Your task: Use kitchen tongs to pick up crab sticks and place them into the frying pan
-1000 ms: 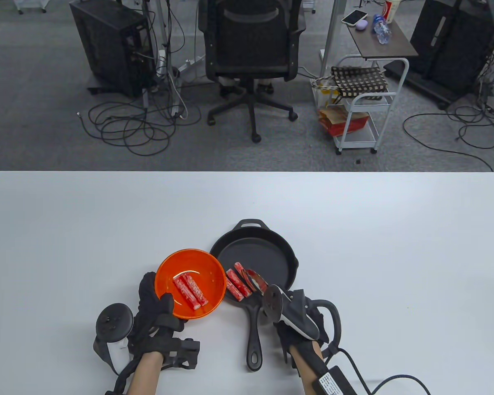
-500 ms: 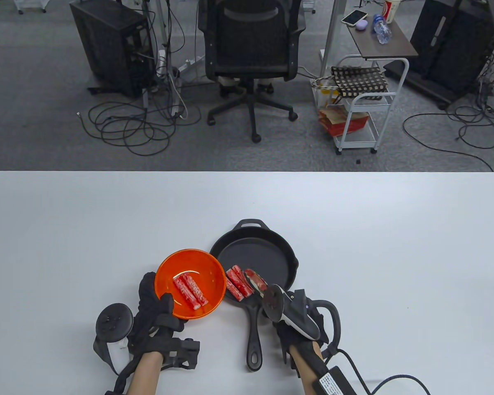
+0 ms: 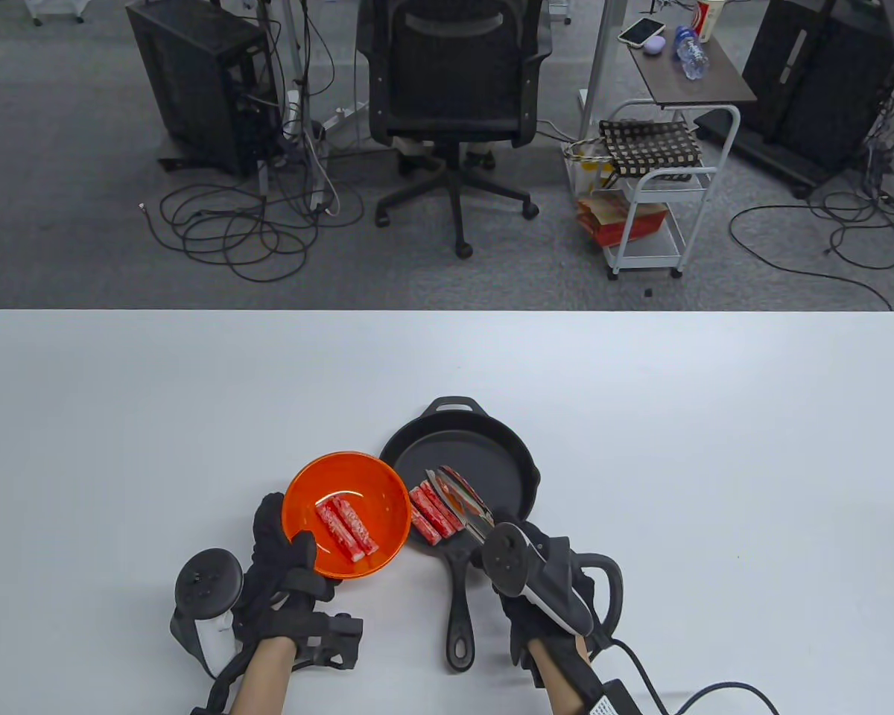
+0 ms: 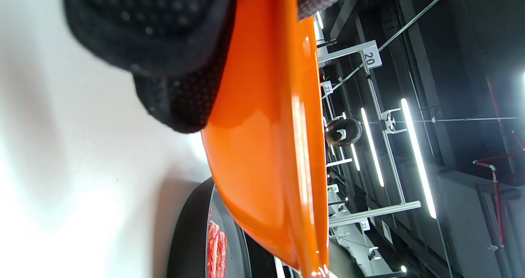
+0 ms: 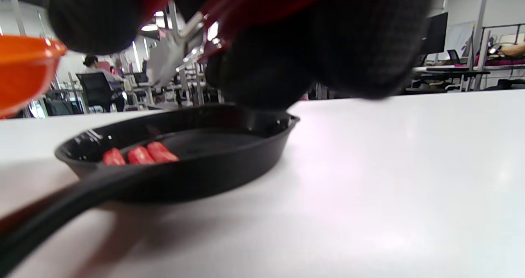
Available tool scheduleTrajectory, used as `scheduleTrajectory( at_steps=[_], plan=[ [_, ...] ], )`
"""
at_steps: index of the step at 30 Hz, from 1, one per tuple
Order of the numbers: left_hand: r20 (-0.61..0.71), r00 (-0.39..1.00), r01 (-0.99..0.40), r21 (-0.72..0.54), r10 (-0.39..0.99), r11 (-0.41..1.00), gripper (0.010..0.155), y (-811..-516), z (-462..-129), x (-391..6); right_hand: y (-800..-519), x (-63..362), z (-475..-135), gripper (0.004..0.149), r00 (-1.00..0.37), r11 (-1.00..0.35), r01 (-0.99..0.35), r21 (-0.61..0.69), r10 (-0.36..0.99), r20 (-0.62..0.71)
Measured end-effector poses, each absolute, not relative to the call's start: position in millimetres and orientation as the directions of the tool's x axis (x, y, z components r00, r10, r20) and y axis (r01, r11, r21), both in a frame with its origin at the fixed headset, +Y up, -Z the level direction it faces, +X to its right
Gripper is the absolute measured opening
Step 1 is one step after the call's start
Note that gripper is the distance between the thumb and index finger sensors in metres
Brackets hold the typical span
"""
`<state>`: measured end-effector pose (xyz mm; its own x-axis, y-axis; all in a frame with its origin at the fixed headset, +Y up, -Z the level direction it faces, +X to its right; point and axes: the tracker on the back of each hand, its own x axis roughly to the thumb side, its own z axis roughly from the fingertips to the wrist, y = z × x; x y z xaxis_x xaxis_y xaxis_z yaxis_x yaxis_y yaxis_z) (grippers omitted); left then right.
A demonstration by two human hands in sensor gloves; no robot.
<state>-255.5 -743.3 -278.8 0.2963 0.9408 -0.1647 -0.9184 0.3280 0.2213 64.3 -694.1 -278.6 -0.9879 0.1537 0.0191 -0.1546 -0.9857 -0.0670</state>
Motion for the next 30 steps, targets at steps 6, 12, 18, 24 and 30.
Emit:
scheduleTrajectory(
  at_steps=[6, 12, 18, 24, 30],
  plan=[
    [-0.165, 0.305, -0.918, 0.213, 0.938, 0.335, 0.066, -744.0, -279.0, -254.0, -676.2, 52.9, -263.8, 0.064, -0.981, -0.972, -0.184, -0.147, 0.174, 0.084],
    [-0.163, 0.314, -0.916, 0.207, 0.935, 0.343, 0.066, -744.5, -279.3, -252.5, -676.1, 30.1, -254.4, 0.064, -0.971, -0.976, -0.182, -0.116, 0.160, 0.178],
    [-0.152, 0.336, -0.911, 0.200, 0.930, 0.362, 0.066, -744.0, -279.9, -250.2, -684.8, 14.4, -252.2, 0.065, -0.969, -0.989, -0.130, -0.074, 0.111, 0.220],
    [-0.125, 0.399, -0.887, 0.199, 0.908, 0.417, 0.066, -741.0, -279.7, -245.6, -687.5, 9.5, -251.7, 0.065, -0.968, -0.992, -0.114, -0.054, 0.099, 0.229],
    [-0.100, 0.444, -0.868, 0.199, 0.890, 0.455, 0.066, -738.8, -279.2, -242.5, -687.4, 8.4, -251.4, 0.065, -0.968, -0.994, -0.107, -0.031, 0.097, 0.231]
  ],
)
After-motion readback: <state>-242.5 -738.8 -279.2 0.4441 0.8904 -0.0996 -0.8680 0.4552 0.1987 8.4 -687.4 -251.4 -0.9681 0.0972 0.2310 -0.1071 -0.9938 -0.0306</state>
